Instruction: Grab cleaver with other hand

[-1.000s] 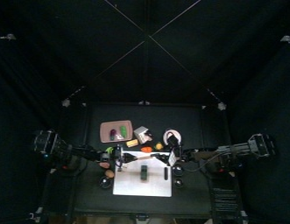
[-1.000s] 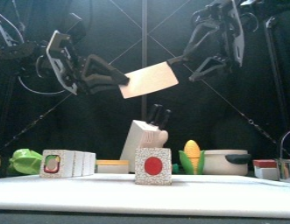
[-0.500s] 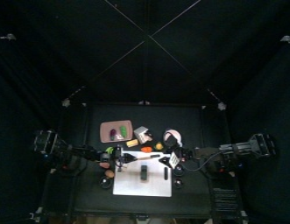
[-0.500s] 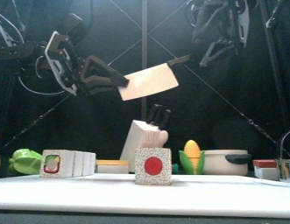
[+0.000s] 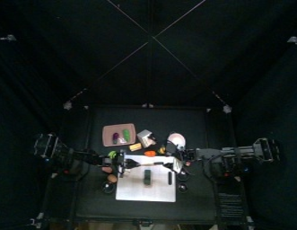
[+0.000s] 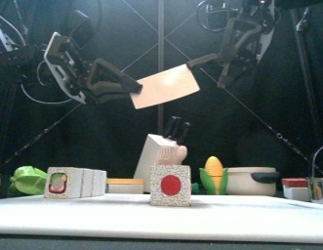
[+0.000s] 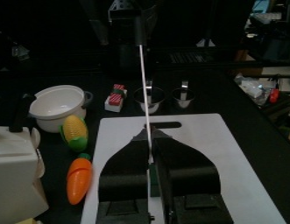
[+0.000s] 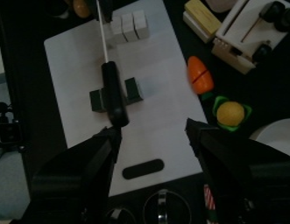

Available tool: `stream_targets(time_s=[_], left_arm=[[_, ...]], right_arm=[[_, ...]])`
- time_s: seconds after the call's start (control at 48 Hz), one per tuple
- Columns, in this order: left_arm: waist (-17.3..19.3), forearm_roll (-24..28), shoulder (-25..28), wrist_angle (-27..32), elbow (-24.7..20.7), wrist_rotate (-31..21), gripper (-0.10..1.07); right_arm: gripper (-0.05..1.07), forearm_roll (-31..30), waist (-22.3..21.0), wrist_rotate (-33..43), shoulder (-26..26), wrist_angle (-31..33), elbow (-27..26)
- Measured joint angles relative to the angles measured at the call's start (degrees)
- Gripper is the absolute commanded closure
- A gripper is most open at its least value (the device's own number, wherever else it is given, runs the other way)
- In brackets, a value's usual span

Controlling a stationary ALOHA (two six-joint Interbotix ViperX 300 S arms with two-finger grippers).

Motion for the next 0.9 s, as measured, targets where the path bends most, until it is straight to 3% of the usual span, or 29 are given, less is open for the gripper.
stream_targets(time_s=[0.208,0.333,0.5,0.896], left_arm=[[0.0,0.9,0.0,0.3,0.0,0.0,0.61],[0.0,0.9,0.0,2.1,0.0,-0.1,0.61],[0.1,0.9,0.0,3.7,0.0,-0.1,0.61],[0.1,1.0,0.0,4.0,-0.2,-0.1,0.61]], right_arm=[[0.13,-1.3,0.2,-0.1,-1.6,-13.2,4.6],[0.17,-2.5,0.2,-0.1,-2.0,-17.9,6.9],[0.22,-2.9,0.2,-0.1,-1.9,-19.2,7.4],[0.23,-2.1,1.1,-0.1,2.1,-18.7,6.9]])
